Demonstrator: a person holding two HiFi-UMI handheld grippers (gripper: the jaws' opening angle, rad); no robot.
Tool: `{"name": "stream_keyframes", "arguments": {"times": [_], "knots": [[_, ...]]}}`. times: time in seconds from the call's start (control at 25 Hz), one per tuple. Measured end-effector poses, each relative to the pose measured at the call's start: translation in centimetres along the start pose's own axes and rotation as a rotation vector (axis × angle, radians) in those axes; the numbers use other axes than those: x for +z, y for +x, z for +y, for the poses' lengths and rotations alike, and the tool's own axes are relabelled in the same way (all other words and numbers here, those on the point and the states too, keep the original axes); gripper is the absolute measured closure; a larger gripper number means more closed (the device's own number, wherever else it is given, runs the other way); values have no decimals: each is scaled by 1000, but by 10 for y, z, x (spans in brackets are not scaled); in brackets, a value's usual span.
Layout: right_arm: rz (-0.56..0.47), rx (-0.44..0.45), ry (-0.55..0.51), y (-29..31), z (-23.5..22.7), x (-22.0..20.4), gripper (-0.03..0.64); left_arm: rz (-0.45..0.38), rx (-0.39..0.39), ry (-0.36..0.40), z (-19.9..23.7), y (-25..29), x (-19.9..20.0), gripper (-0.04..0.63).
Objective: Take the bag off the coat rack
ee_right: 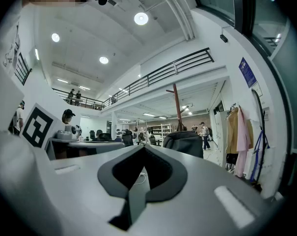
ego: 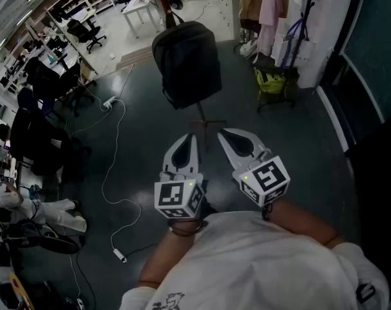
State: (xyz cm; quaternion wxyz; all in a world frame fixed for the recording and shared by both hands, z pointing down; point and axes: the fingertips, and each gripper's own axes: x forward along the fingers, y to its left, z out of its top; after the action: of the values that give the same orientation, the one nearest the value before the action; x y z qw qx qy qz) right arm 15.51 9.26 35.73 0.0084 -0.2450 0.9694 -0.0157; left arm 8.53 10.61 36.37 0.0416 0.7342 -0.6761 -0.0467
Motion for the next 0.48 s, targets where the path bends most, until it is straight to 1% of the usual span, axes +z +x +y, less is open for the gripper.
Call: {"name": "stream_keyframes", "arguments": {"times": [0.2, 0.48], "knots": [[1, -3, 13, -3, -3, -1, 615, 2, -6, -5, -4, 0, -2, 595], [5, -3, 20, 7, -4, -4, 615, 12, -3, -11, 5, 3, -6, 595]]}}
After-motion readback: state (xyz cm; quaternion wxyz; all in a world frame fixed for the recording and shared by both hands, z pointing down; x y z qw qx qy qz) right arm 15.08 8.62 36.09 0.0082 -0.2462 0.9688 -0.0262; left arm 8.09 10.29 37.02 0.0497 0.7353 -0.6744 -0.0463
